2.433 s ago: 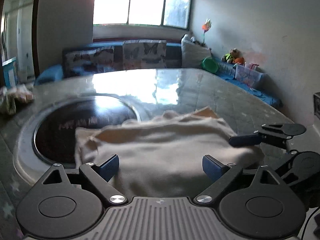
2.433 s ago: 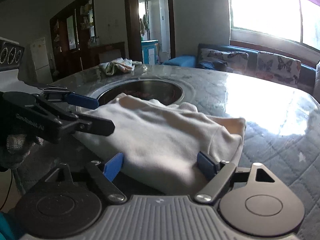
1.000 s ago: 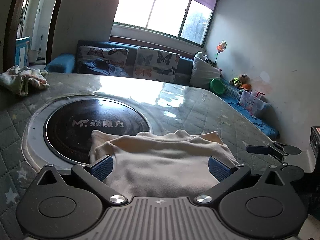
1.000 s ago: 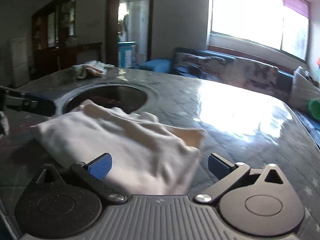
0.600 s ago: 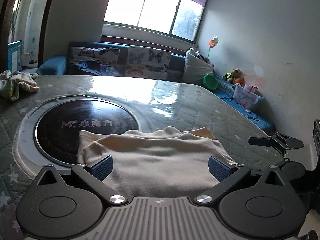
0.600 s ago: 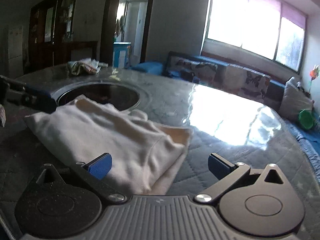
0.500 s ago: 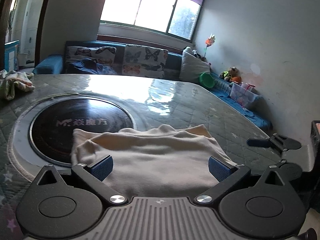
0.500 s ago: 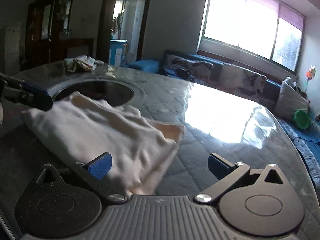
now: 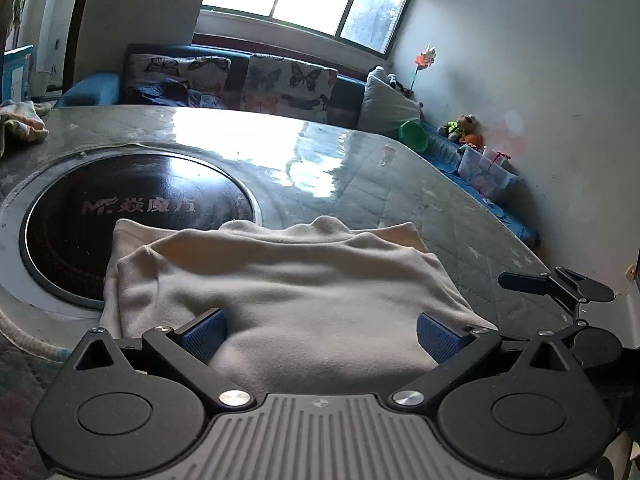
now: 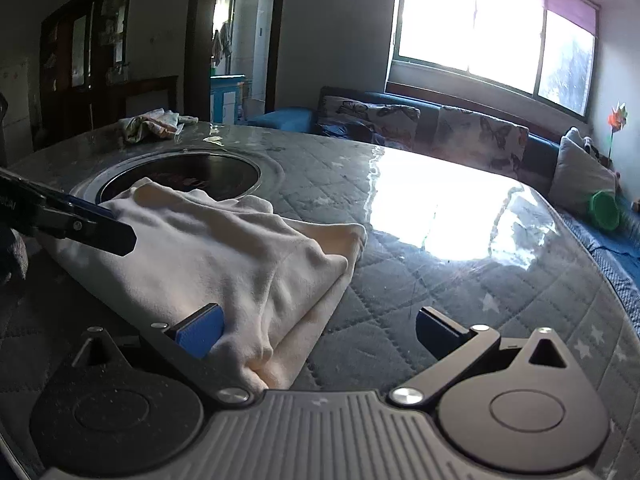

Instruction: Fold clothes

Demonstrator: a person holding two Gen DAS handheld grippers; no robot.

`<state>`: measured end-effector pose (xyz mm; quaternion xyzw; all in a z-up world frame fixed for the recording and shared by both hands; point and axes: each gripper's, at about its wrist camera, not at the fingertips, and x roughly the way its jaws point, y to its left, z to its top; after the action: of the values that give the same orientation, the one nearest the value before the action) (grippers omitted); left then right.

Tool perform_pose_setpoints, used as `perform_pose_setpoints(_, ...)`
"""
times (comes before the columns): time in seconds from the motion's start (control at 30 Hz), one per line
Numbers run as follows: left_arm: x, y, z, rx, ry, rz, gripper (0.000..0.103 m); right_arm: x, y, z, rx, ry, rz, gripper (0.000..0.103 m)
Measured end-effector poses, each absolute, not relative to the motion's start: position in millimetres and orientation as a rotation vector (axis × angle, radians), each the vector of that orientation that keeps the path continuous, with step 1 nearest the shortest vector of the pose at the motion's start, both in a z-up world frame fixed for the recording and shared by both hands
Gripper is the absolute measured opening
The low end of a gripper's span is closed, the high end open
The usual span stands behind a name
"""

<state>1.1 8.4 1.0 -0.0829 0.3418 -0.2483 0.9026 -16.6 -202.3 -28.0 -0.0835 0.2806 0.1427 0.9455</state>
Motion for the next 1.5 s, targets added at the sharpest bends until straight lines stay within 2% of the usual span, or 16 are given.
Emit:
perform_pose_setpoints(0.27,3,13,23,-0.210,0.697,-0.526,0.103,-14,-206,-31,-0.121,0.585,0.295,0.103)
perform_pose_setpoints(0.5,22,14,10,-0.228,0.738,-0.481,0.103,-14,-208,-33,-0.099,0.590,0.294,0.103)
perform_pose_setpoints(0.97,-2,22,25,-0.202,0.694,-0.513,0.103,3,-196,-8,-0.155,0.533,0.293,0.103)
perform_pose_setpoints(1.2,-19,29,26,-0.178,0.682,-0.525,0.103,24,-189,-25,-0.221,0.600,0.248,0.103)
perform_pose_setpoints(1.5,-40,45,20,-0.213,0.696,-0.575,0.103,10,-149,6,-0.253,0.515,0.440,0.103)
